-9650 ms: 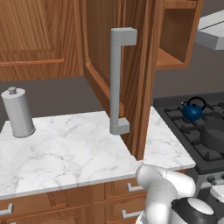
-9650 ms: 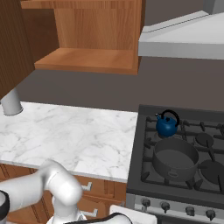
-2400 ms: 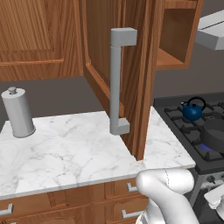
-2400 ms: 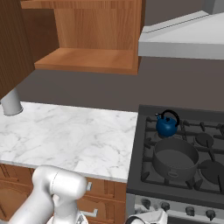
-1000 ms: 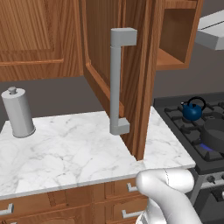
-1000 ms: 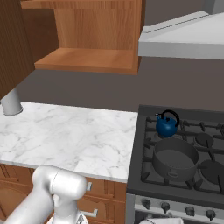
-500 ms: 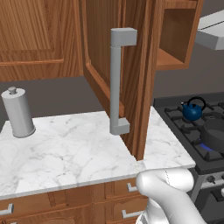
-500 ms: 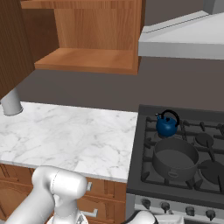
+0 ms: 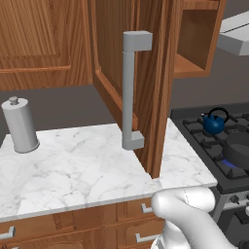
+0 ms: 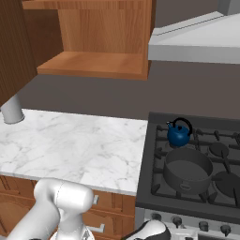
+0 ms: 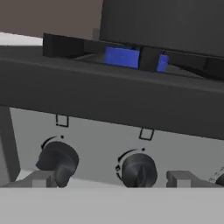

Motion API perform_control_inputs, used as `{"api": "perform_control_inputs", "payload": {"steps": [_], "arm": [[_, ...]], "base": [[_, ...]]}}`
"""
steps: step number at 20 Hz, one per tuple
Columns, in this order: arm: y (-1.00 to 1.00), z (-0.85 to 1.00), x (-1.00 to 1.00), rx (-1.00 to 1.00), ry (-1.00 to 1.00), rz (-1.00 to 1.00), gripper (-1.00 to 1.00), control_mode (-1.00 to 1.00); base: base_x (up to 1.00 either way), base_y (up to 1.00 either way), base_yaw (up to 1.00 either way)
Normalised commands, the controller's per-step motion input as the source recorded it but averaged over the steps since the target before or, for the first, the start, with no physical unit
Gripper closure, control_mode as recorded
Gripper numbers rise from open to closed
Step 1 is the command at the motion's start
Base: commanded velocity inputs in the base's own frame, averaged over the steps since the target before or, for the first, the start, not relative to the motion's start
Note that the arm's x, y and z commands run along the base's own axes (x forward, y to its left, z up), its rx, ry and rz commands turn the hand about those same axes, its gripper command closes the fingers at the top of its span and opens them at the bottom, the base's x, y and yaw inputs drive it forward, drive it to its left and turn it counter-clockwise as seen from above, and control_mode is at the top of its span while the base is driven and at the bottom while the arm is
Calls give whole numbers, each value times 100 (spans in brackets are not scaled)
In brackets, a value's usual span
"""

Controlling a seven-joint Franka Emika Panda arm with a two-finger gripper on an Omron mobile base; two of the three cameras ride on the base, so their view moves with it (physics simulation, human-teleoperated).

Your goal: Pick the kettle from the cabinet and place it on a stove burner. Then pick the pot from the counter and place it on another stove burner. Finally, turn both burners on.

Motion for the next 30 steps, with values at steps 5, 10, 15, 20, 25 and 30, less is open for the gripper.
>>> {"api": "perform_control_inputs", "payload": {"steps": [5, 10, 15, 20, 25, 30], "arm": [[-11, -1, 0, 6, 0, 0, -100, -100], [-5, -15, 0, 3, -1, 0, -100, -100], [0, -16, 8, 2, -1, 0, -100, -100], [-8, -7, 13, 1, -3, 0, -100, -100], [-17, -3, 6, 0, -1, -1, -100, -100], [-5, -6, 9, 0, 0, 0, -100, -100]], "base": [[0, 0, 0], [0, 0, 0], [0, 0, 0], [0, 0, 0], [0, 0, 0], [0, 0, 0]]}}
